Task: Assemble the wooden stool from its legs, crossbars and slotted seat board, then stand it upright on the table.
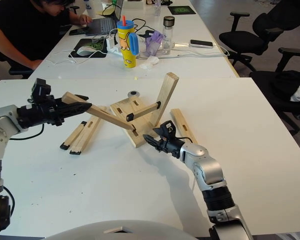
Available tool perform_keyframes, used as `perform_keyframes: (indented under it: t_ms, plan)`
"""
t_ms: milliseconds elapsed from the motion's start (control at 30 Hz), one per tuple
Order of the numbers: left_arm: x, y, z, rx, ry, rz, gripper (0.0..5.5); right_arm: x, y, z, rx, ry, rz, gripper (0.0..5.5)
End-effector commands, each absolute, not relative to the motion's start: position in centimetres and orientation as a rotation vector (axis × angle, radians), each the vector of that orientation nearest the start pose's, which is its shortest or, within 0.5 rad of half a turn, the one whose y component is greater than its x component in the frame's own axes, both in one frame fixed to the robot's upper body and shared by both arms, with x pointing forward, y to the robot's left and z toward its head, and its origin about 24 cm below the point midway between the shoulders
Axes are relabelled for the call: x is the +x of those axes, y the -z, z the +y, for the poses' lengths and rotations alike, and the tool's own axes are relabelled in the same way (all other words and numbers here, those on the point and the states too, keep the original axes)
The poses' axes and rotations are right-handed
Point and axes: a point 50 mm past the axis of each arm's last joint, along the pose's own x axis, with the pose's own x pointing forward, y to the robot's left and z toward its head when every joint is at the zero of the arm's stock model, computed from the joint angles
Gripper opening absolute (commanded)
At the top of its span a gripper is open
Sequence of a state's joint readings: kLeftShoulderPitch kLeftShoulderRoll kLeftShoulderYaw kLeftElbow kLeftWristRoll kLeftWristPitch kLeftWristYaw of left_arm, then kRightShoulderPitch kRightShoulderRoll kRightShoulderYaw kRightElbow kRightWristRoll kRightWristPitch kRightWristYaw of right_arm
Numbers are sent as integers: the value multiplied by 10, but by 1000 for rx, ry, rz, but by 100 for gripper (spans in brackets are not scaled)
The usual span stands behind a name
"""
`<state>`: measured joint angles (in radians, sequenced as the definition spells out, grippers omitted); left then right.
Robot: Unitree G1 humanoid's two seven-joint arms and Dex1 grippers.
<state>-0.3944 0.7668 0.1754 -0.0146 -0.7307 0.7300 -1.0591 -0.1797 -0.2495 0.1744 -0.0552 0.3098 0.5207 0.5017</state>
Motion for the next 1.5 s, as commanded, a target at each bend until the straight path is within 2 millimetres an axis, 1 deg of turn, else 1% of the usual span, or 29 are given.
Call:
perform_keyframes:
  t_ms: [33,100,267,433,567,667,733,800,867,933,1067,1200,1300,1367,1500]
  plan:
    - [277,-176,233,-79,1040,202,201,275,-43,-112,34,-699,345,288]
    - [278,-175,232,-75,1040,209,201,278,-39,-113,31,-675,356,288]
    - [277,-173,231,-48,1045,238,201,281,-35,-113,39,-659,373,288]
    - [279,-174,233,0,1022,259,201,277,-29,-111,36,-672,411,288]
    - [280,-175,229,44,1016,291,201,272,-24,-109,36,-692,443,288]
    - [278,-174,221,100,1024,331,201,270,-22,-107,41,-696,452,288]
    - [276,-179,213,116,1030,332,201,270,-22,-105,45,-700,454,288]
    - [273,-184,201,119,1056,328,201,268,-21,-104,44,-704,458,288]
    - [269,-185,189,115,1080,330,201,267,-20,-104,42,-705,468,288]
    - [264,-180,176,105,1111,343,201,265,-17,-104,41,-704,484,288]
    - [257,-167,158,94,1139,352,201,264,-12,-105,32,-707,527,288]
    - [247,-147,128,94,1165,383,201,259,-2,-107,7,-699,585,288]
    - [246,-138,123,135,1126,406,201,256,3,-108,17,-691,636,288]
    - [247,-137,122,151,1117,406,201,254,8,-110,19,-680,670,288]
    - [254,-140,115,141,1106,382,201,248,13,-110,6,-706,715,288]
